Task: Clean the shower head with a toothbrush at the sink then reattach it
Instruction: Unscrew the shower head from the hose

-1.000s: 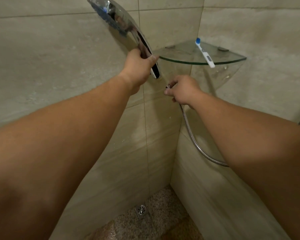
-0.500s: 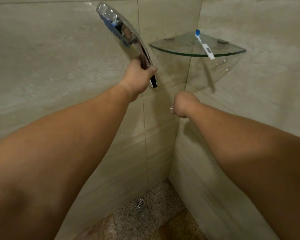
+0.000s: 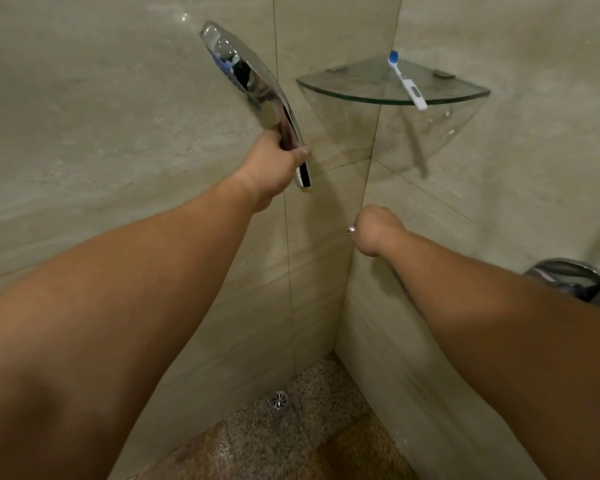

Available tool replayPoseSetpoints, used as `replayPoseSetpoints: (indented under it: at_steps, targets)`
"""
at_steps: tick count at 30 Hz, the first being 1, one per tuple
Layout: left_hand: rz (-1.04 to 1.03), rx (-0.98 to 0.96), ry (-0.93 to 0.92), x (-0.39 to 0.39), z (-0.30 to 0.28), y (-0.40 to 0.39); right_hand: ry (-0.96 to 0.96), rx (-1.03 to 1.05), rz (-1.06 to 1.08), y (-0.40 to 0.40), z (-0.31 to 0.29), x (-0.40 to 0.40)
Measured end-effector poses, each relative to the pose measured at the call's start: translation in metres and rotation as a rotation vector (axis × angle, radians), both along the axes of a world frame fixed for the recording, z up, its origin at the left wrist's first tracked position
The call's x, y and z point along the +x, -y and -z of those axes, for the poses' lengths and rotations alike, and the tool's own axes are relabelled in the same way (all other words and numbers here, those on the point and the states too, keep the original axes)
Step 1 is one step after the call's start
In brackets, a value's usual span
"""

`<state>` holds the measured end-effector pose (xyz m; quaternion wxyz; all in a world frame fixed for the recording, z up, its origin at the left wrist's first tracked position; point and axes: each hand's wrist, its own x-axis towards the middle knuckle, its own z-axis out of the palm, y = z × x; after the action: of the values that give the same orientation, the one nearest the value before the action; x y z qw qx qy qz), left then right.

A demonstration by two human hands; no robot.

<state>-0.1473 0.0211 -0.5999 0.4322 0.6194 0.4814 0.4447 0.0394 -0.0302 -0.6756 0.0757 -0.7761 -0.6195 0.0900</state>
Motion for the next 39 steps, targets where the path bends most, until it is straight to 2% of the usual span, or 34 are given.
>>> replayPoseSetpoints:
  at_steps: [8,17,23,27,32,39]
  targets:
    - [0.002,-0.016,-0.013,0.0,0.01,0.002,-0.043,0.051,0.01,0.007,0.009,0.013]
    - [0.019,-0.014,-0.022,0.005,0.02,0.006,-0.069,-0.016,0.016,0.026,0.043,0.02]
    - [-0.002,-0.057,0.024,0.019,0.044,0.018,-0.056,-0.141,0.021,0.059,0.096,0.037]
    - [0.013,-0.09,0.038,0.031,0.07,0.033,-0.004,-0.183,-0.004,0.082,0.128,0.051]
    - [0.038,-0.164,0.031,0.046,0.104,0.05,-0.034,-0.204,-0.016,0.094,0.163,0.075]
    - [0.068,-0.21,0.023,0.056,0.126,0.06,0.039,-0.212,-0.02,0.112,0.172,0.094]
